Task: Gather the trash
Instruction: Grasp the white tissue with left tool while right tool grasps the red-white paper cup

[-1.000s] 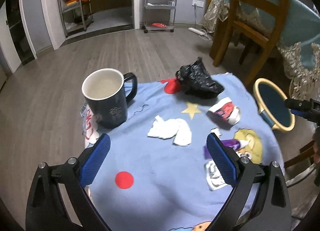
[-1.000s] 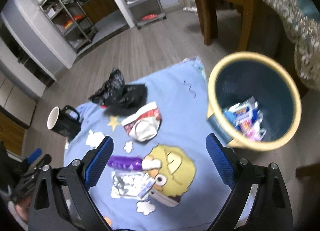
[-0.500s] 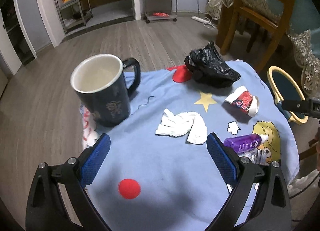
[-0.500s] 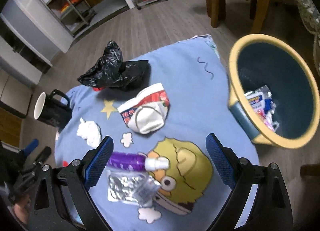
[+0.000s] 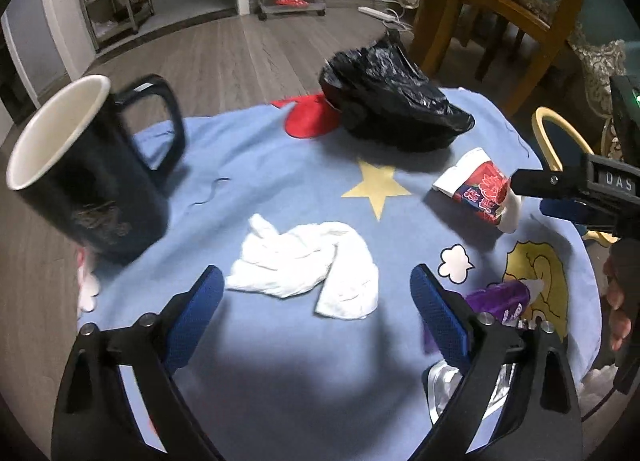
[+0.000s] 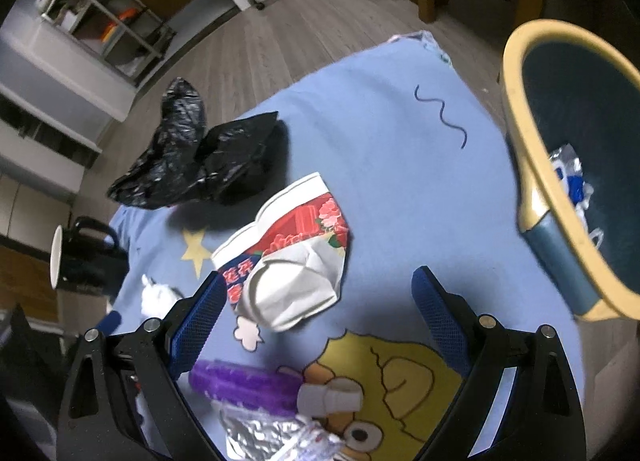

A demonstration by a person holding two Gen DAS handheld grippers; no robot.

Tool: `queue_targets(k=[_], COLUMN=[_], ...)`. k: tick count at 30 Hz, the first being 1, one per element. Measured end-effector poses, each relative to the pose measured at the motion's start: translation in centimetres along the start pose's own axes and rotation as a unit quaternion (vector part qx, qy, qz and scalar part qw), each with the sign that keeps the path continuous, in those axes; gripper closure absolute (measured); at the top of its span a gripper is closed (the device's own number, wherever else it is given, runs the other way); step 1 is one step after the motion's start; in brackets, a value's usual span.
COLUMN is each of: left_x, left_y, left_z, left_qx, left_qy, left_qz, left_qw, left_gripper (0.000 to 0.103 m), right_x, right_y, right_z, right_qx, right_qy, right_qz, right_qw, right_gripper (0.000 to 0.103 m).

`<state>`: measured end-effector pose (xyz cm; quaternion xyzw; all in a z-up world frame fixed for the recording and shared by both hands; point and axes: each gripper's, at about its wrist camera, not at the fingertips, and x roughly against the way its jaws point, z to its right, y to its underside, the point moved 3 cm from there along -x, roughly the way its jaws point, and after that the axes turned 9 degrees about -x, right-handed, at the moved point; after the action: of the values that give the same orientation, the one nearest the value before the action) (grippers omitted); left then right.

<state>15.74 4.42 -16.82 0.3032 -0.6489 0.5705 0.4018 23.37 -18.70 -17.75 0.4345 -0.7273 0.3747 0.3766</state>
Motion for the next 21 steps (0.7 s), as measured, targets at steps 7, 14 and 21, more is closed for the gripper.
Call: queue_targets(k=[7, 14, 21], left_x=[-2.2, -2.5, -1.7], left_y=[0.3, 0.7, 0.4], left_z=[0.5, 0.4, 1.5], left_qx=[-0.017, -0.032, -0.060], left_qy=[-0.006, -0.021, -0.016], left_qz=[-0.029, -0.042, -0.040], left_qw=[0.9994, 0.9984, 0.9973], left_gripper=[0.033, 0.071, 0.087], right_x=[-2.0, -1.9, -0.6], right_y=[0.0, 0.3, 0.0], right_z=[-0.3, -0.6, -0.7], right_qx=[-0.011, 0.016, 0.025], right_qy=[-0.002, 0.030, 0.031], right_qz=[-0.015, -0.005, 0.004], right_qw=[1.000, 0.999, 0.999], right_gripper=[0.013, 0.047, 0.054])
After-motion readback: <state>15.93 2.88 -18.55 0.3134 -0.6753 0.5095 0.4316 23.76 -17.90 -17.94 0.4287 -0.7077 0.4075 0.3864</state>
